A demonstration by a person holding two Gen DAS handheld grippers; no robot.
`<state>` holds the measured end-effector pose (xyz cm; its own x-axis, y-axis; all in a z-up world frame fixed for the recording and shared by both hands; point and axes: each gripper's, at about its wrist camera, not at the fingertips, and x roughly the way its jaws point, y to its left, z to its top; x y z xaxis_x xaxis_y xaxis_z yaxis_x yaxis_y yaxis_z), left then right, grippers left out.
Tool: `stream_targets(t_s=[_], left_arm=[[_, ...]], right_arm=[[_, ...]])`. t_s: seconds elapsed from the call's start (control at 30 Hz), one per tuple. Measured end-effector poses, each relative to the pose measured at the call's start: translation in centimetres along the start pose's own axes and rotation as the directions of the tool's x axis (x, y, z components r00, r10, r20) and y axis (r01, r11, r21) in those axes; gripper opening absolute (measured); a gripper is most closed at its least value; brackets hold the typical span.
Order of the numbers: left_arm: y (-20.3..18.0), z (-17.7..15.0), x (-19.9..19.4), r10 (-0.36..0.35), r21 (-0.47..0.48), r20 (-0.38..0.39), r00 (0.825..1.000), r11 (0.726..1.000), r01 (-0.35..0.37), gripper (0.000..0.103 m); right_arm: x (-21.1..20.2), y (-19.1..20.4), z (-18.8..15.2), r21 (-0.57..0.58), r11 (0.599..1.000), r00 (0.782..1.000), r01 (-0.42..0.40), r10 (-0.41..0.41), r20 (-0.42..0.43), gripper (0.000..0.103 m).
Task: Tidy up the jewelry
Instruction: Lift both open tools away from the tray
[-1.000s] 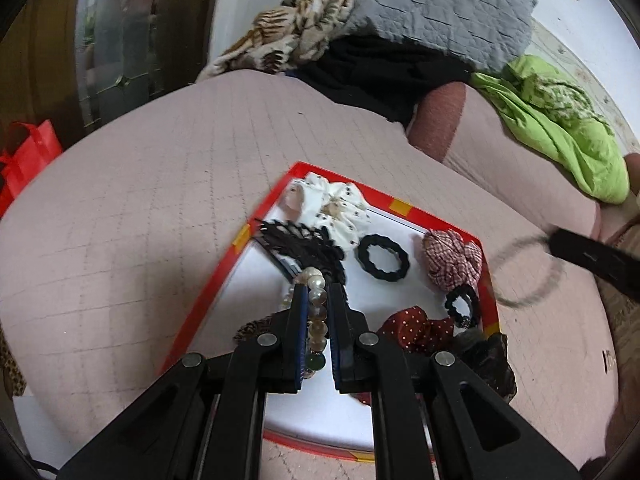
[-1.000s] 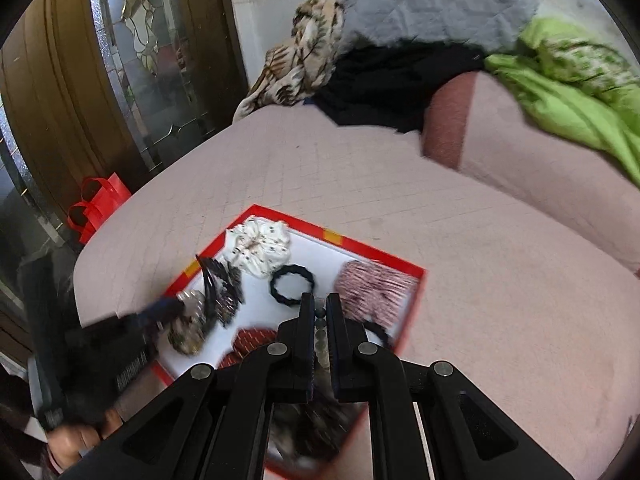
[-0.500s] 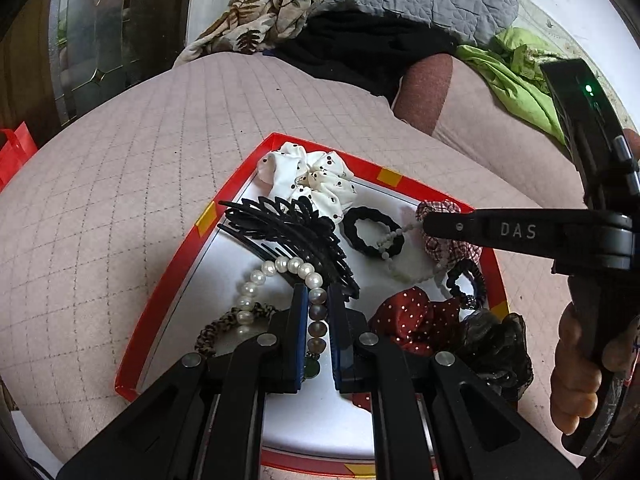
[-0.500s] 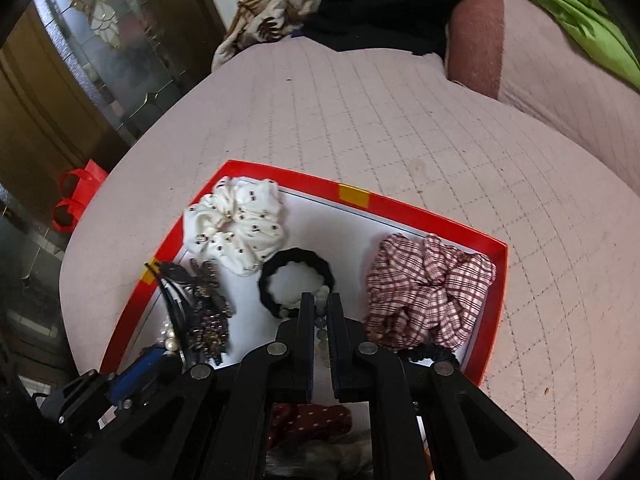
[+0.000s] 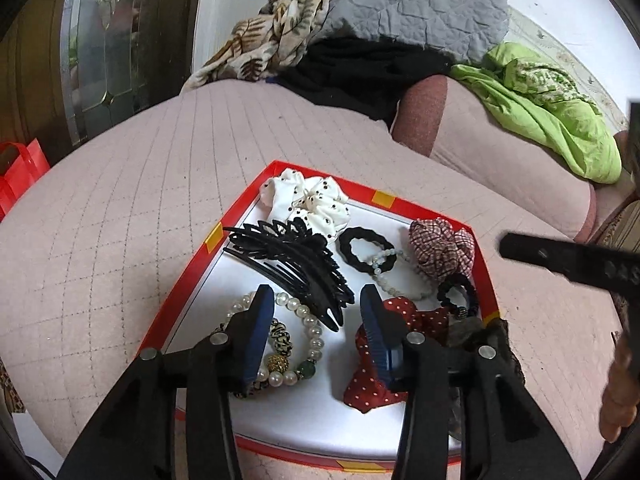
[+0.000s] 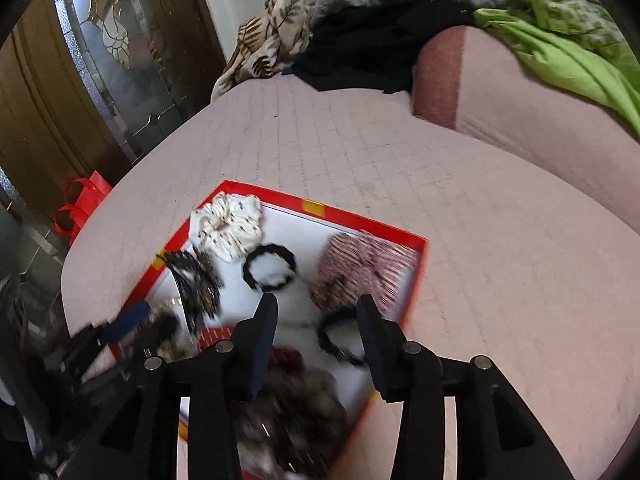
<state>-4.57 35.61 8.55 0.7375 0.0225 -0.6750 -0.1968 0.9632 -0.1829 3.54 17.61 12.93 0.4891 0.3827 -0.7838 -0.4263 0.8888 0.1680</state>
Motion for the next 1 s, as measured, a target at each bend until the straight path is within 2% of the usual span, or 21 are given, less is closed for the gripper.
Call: stream_targets(t_s=[0.1,0.2,0.3,0.4,0.47,0.57,0.63,0.73,0.8,0.87,0.93,1.0], left_arm=[[-0.2,-0.2,-1.2,0.021,0.000,0.043,0.999,1.000,-0.021,0.046],[-0.6,-0.7,-2.8,0.071,-0.007,0.102,0.992,0.998,-0.070,0.054],[-1.2,-1.3,-4.6,0.129,-0.030,0.140,0.982,0.992,-0.126,0.062],[-2.4,-2.0,-6.7,0.158,-0.038,0.171,0.972,0.987,-0.154,0.072],[-3.9,-2.7,-8.4,0.186,-0.012,0.203,0.961,0.982,-0.188,0.078],[-6.5,-3.7,-10.8,0.241,0.036,0.259,0.935,0.965,-0.259,0.083],[-8.6,-3.9,-12.5,0.274,0.059,0.304,0.913,0.951,-0.305,0.092],[-11.1,-3.9,-14.9,0.273,0.076,0.373,0.887,0.943,-0.323,0.103],[-12.9,-4.0,-16.4,0.264,0.096,0.410,0.873,0.940,-0.329,0.103],[-14.7,-4.3,-17.5,0.243,0.126,0.418,0.875,0.939,-0.321,0.103],[-16.1,-4.6,-17.8,0.199,0.160,0.380,0.903,0.948,-0.276,0.103],[-17.0,-5.0,-17.8,0.175,0.170,0.347,0.921,0.954,-0.245,0.103]], right_arm=[[-2.2,-1.7,-2.0,0.024,1.000,1.000,0.018,-0.018,0.015,0.046],[-4.6,-3.5,-4.4,0.045,0.998,0.998,0.041,-0.043,0.039,0.048],[-7.0,-5.0,-7.1,0.045,0.993,0.991,0.107,-0.110,0.075,0.050],[-9.2,-6.0,-10.0,0.047,0.990,0.985,0.135,-0.139,0.101,0.052],[-10.4,-6.4,-11.8,0.034,0.987,0.980,0.156,-0.159,0.118,0.056],[-11.8,-6.9,-14.1,0.025,0.981,0.971,0.191,-0.193,0.141,0.058],[-12.6,-7.8,-15.2,0.045,0.979,0.969,0.197,-0.202,0.145,0.058],[-14.1,-9.3,-16.8,0.103,0.975,0.964,0.198,-0.213,0.161,0.059],[-14.8,-10.0,-17.7,0.137,0.968,0.957,0.211,-0.233,0.170,0.059],[-15.5,-10.4,-18.7,0.165,0.962,0.952,0.219,-0.247,0.182,0.061],[-15.9,-10.8,-19.4,0.185,0.956,0.945,0.229,-0.264,0.191,0.063],[-16.1,-11.0,-20.0,0.191,0.951,0.940,0.245,-0.281,0.194,0.064]])
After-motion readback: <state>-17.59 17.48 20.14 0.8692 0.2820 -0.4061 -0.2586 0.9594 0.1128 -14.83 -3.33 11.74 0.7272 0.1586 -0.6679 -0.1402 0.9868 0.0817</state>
